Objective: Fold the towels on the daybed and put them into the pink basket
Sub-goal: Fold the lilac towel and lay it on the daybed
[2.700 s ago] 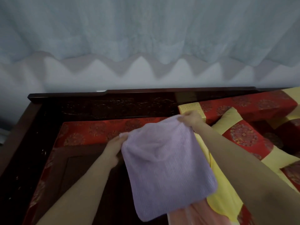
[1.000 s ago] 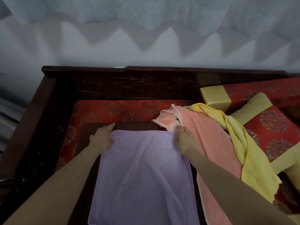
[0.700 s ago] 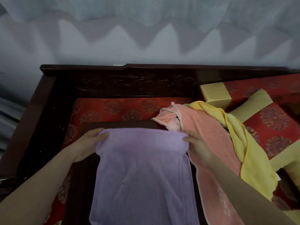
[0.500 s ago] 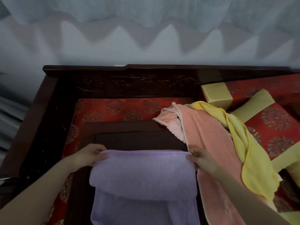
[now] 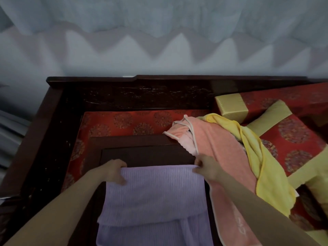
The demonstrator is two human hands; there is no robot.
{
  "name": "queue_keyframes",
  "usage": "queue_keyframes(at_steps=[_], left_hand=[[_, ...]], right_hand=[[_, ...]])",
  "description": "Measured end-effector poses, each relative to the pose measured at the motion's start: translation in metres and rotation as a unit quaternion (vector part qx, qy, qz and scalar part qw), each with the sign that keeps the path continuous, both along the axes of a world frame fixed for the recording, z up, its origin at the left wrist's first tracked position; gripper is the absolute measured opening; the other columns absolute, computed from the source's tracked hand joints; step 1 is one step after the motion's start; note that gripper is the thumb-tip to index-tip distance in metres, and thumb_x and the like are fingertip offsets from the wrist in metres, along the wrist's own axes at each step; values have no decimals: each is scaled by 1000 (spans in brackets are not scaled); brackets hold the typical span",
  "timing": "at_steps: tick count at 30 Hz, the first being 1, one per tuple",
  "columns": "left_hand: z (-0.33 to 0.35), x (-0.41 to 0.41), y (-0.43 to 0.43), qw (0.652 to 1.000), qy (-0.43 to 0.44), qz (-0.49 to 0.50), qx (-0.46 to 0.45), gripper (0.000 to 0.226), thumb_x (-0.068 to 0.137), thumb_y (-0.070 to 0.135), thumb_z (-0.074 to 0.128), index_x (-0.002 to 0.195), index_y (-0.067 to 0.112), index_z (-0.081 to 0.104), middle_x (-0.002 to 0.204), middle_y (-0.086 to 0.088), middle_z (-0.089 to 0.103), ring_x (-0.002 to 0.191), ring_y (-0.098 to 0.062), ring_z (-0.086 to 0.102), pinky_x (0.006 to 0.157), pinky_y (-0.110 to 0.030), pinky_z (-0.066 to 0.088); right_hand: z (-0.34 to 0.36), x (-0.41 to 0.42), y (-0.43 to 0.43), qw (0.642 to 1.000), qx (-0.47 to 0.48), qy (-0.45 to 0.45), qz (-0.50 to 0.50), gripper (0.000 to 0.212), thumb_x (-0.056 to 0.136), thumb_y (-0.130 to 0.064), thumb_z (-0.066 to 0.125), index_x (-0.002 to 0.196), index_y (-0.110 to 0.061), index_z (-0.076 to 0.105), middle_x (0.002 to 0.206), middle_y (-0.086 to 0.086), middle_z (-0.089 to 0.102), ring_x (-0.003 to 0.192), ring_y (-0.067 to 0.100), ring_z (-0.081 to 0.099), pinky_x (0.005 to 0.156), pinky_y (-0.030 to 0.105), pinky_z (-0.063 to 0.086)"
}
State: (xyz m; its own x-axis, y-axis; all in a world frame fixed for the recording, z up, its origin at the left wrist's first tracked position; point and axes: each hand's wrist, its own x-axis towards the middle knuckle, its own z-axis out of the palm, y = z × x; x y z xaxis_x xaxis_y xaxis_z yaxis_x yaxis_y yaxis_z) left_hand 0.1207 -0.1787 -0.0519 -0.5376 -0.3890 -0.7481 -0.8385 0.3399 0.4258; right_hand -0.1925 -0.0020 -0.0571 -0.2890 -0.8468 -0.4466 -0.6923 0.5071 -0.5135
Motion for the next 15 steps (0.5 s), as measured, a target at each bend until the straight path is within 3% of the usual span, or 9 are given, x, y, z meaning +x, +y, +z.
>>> queue_keyframes(at_steps=[2, 4, 7, 10, 13, 15], left_hand=[[33, 3, -11, 997, 47, 45, 47, 22, 70, 25, 81, 75, 13, 63, 81, 1, 64, 70, -9, 61, 59, -19, 50], [83, 6, -26, 990, 105, 79, 53, 26, 70, 29, 81, 85, 12, 70, 88, -1, 72, 80, -15, 69, 72, -28, 57], [171, 7, -47, 962, 244, 122, -31, 44, 56, 51, 82, 73, 15, 66, 74, 3, 66, 69, -11, 62, 67, -27, 50], [235, 5, -61, 903, 368, 166, -144, 49, 50, 62, 74, 75, 21, 63, 68, 14, 63, 64, 4, 56, 60, -10, 44], [273, 4, -69, 890, 383, 136, -208, 40, 57, 65, 66, 84, 35, 69, 80, 24, 69, 72, 12, 59, 67, -3, 44], [291, 12, -73, 887, 398, 138, -191, 53, 54, 72, 69, 88, 31, 72, 81, 19, 72, 72, 10, 61, 66, -7, 48]], right_hand=[[37, -10, -16, 998, -49, -29, 1, 30, 73, -8, 75, 66, -25, 50, 68, -4, 53, 65, 14, 49, 63, 28, 41], [84, -23, -36, 992, -118, -34, -7, 25, 69, -4, 77, 74, -22, 61, 69, -2, 58, 66, 12, 52, 63, 26, 42], [163, -43, -65, 974, -223, -26, -13, 28, 64, -8, 83, 72, -30, 68, 71, 5, 67, 65, 11, 56, 64, 29, 46], [226, -49, -82, 943, -322, -58, -56, 27, 61, -8, 85, 59, -29, 68, 66, 6, 68, 65, 15, 58, 66, 35, 48], [260, -47, -96, 922, -374, -79, -70, 25, 63, -5, 84, 61, -24, 67, 65, -1, 68, 66, 14, 61, 69, 33, 51], [275, -46, -103, 902, -405, -119, -93, 22, 68, -3, 80, 66, -21, 67, 59, -11, 67, 63, 6, 60, 66, 23, 50]])
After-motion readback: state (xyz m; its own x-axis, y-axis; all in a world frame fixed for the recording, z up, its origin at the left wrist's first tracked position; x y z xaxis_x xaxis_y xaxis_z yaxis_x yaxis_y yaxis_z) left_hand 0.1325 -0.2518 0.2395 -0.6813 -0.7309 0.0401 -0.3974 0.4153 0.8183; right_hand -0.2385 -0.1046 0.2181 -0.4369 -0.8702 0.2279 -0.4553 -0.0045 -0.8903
